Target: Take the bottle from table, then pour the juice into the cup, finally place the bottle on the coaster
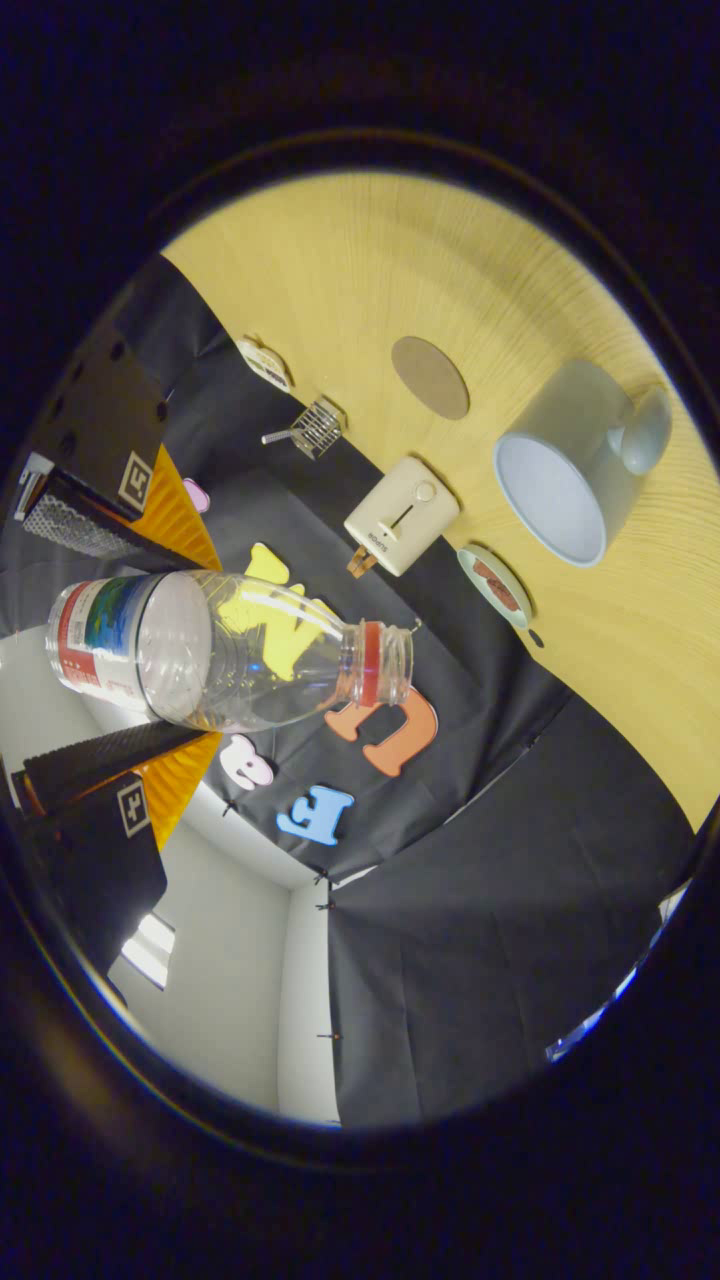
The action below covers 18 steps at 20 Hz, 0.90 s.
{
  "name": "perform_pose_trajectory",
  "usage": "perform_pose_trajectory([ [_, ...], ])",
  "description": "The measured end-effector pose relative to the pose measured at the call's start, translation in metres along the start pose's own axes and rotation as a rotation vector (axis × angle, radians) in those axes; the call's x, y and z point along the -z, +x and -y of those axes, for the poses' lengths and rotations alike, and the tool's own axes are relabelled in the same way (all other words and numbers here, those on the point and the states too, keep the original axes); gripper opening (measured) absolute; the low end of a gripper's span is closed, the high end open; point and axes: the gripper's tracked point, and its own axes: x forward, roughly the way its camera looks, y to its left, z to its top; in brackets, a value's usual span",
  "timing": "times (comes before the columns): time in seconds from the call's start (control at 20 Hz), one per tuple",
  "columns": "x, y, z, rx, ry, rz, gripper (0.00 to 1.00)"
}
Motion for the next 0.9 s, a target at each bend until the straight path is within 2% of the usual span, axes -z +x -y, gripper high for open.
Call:
perform_pose_trajectory([
  [0.9, -0.015, 0.004, 0.008, 0.012, -0.05, 0.03, 0.82],
])
